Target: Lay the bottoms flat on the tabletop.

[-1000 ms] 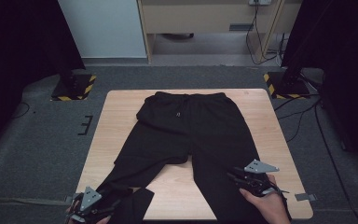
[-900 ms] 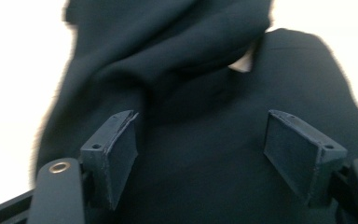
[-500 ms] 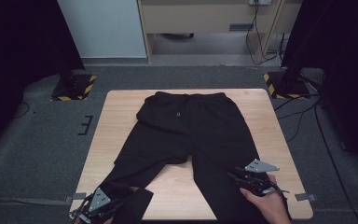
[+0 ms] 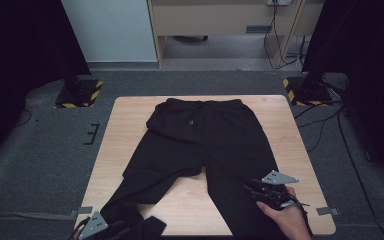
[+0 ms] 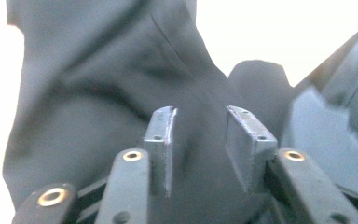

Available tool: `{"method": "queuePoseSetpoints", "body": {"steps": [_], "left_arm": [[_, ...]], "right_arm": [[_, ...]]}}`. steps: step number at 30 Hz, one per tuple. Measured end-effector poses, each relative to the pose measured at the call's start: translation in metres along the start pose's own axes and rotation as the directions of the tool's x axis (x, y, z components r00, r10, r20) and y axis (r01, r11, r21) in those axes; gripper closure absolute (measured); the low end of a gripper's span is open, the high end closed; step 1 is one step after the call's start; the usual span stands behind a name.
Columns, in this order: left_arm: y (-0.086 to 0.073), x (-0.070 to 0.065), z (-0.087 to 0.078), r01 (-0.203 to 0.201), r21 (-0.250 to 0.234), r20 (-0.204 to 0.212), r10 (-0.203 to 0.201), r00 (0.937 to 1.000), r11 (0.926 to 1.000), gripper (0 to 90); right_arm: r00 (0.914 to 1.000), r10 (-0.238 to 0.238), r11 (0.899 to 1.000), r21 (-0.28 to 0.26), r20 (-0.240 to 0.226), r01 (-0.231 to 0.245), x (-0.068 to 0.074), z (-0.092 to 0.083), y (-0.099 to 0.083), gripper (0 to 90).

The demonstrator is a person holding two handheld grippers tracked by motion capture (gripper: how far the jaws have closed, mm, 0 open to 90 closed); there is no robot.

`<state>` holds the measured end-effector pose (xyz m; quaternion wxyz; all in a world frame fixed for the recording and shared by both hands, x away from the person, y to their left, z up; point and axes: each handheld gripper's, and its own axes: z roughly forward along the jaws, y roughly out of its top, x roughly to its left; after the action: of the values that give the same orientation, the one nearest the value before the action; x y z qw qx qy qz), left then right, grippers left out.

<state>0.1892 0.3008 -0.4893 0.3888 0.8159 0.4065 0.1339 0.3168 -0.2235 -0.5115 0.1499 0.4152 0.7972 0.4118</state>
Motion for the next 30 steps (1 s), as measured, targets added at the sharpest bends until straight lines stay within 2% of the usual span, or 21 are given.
{"method": "queuePoseSetpoints", "body": {"steps": [2,3,4,5,7,10,13,16,17,20,23,25,28,30], "left_arm": [[0.008,0.004,-0.002,-0.014,-0.023,-0.058,0.013,0.9982,0.9996,54.2],[0.012,0.007,0.0,-0.013,-0.022,-0.083,0.011,0.9965,0.9997,47.6],[0.017,0.011,0.003,-0.006,-0.022,-0.093,0.004,0.9957,0.9997,41.3],[0.02,0.013,0.005,-0.005,-0.024,-0.098,0.003,0.9952,0.9997,39.0],[0.029,0.02,0.016,-0.015,-0.021,-0.148,0.012,0.989,0.9997,37.5],[0.038,0.028,0.033,-0.033,0.008,-0.185,0.034,0.9821,0.9994,33.7],[0.043,0.037,0.046,-0.058,0.029,-0.246,0.063,0.9672,0.9979,32.7],[0.045,0.048,0.056,-0.008,0.018,-0.238,0.012,0.9711,0.9998,32.9],[0.045,0.05,0.059,-0.006,0.021,-0.231,0.011,0.9728,0.9998,34.8],[0.044,0.054,0.071,-0.007,0.069,-0.224,0.022,0.9743,0.9976,37.5],[0.043,0.055,0.077,0.001,0.09,-0.218,0.018,0.9757,0.9959,45.6],[0.041,0.054,0.079,0.0,0.101,-0.204,0.02,0.9788,0.9948,57.3],[0.04,0.051,0.082,-0.005,0.12,-0.177,0.026,0.9838,0.9928,69.2],[0.04,0.049,0.082,-0.005,0.126,-0.166,0.026,0.9857,0.992,72.4]], "right_arm": [[1.0,0.001,1.0,-0.006,0.003,-0.001,0.0,0.0,0.0,55.2],[1.0,0.002,1.0,-0.005,0.003,-0.002,0.0,0.0,0.001,54.9],[1.0,0.002,1.0,-0.001,0.002,-0.002,0.0,0.0,0.001,54.4],[1.0,0.003,1.0,0.004,0.002,-0.003,0.0,0.0,0.0,54.0],[1.0,-0.001,1.0,0.002,0.005,0.001,0.0,0.0,0.0,53.6],[1.0,0.004,1.0,-0.003,0.009,-0.004,-0.002,-0.001,0.0,53.2],[0.9998,0.012,1.0,-0.004,0.016,-0.012,-0.004,-0.002,0.0,52.6],[0.9996,0.017,1.0,-0.006,0.022,-0.017,-0.006,-0.003,-0.001,52.3],[0.9995,0.02,1.0,-0.004,0.023,-0.02,-0.007,-0.003,-0.001,52.1],[0.9994,0.023,1.0,-0.001,0.025,-0.023,-0.008,-0.003,-0.002,51.6],[0.9994,0.022,1.0,0.0,0.026,-0.022,-0.007,-0.002,-0.001,51.3],[0.9994,0.023,1.0,0.002,0.027,-0.023,-0.007,-0.003,-0.001,51.3],[0.9991,0.023,1.0,0.011,0.035,-0.024,-0.008,-0.001,-0.002,51.2],[0.9986,0.026,0.999,0.024,0.045,-0.027,-0.008,0.0,-0.003,51.0]]}}
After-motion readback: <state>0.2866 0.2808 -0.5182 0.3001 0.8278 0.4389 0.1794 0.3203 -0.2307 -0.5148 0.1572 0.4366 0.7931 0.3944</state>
